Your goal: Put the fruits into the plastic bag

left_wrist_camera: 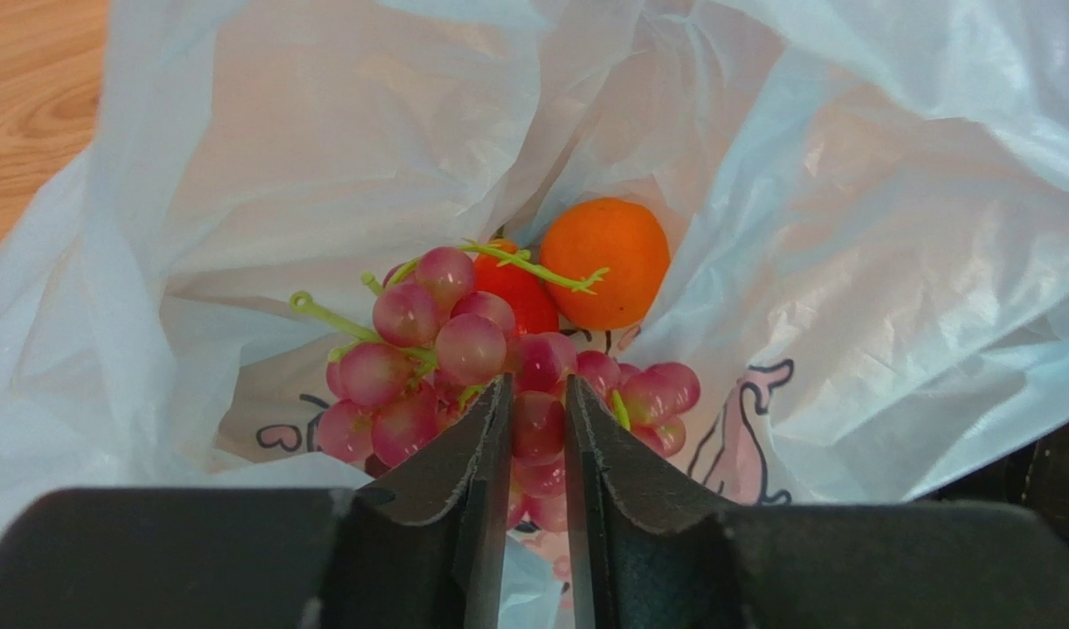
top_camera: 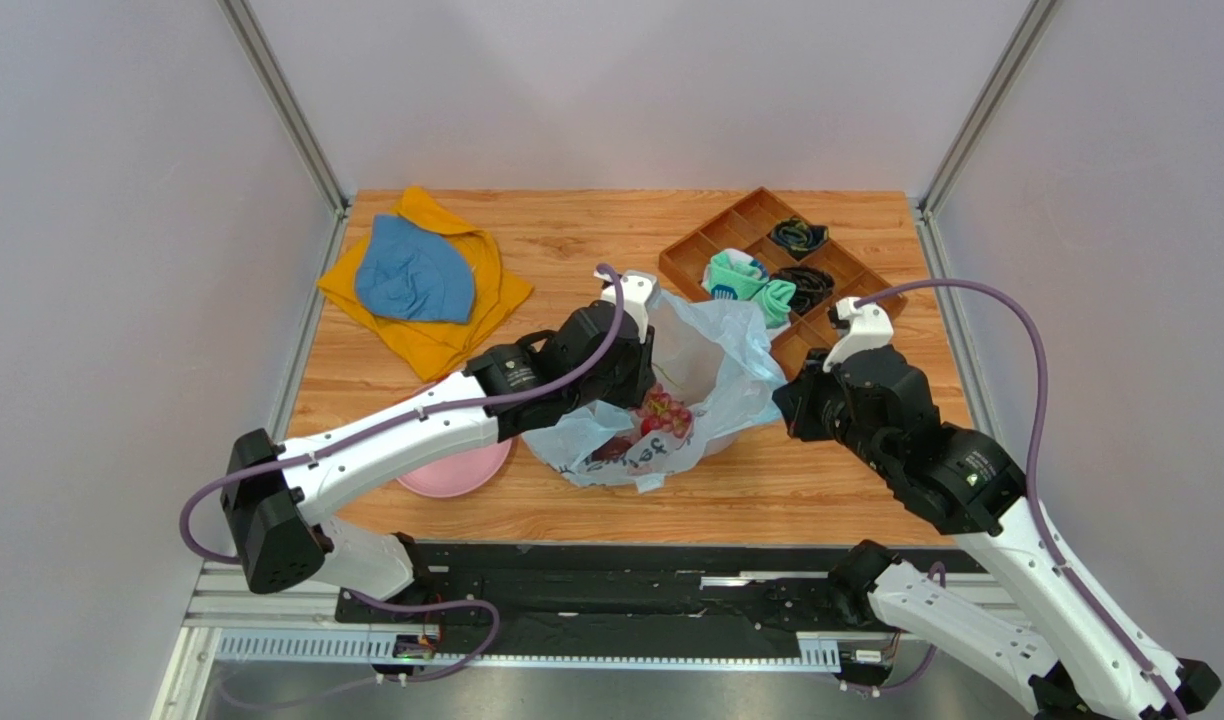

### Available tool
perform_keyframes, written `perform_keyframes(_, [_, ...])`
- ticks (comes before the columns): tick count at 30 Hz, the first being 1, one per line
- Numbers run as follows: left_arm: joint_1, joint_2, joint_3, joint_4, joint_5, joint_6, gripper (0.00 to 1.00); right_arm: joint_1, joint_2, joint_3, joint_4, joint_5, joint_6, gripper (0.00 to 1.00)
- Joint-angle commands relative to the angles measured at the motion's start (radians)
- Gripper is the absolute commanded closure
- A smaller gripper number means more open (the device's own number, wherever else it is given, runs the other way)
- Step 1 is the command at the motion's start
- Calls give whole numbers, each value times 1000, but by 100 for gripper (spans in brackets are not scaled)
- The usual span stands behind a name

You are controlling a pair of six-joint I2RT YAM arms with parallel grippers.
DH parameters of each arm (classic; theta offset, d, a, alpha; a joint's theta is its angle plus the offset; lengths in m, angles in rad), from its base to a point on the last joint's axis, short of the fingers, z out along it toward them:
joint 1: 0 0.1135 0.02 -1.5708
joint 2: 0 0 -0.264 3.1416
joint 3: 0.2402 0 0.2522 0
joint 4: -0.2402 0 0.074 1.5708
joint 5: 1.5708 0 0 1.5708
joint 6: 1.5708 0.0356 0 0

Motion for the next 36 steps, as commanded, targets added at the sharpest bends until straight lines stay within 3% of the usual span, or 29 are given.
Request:
perform_keyframes(1, [1,35,-1,8,-24,-15,68,-1,-18,12,-3,6,3,100])
perform_keyframes(2, [3,40,-3,8,-26,-16,61,-1,-20,14,-6,9,3,100])
perform_keyframes(8, [4,18,-21,65,49,14,47,-1,-26,17,-13,12,2,100])
perform_keyframes(17, [3,-95,-59,252,356,130,41,0,-18,18,-10,11,8,100])
perform_keyframes(19, [3,-158,-70,283,385,134,40,0,-18,20,-10,11,8,100])
perform_keyframes(21, [3,-208,-89,278,378,136,33,0,-20,21,-12,12,8,100])
perform_keyframes(24, [3,-322,-103,191,246,93,19,0,-20,24,-15,14,8,100])
perform_keyframes(26, [3,-388,-95,33,109,73,17,0,-20,23,-16,17,8,100])
perform_keyframes(29, [3,-456,-112,-126,27,51,16,0,-15,20,-12,18,8,100])
perform_keyframes(31, [3,-500,-128,-209,19,32,15,0,-12,23,-10,14,8,100])
perform_keyframes(36, [3,-597,-242,-183,236,-5,8,0,0,21,-4,9,11,100])
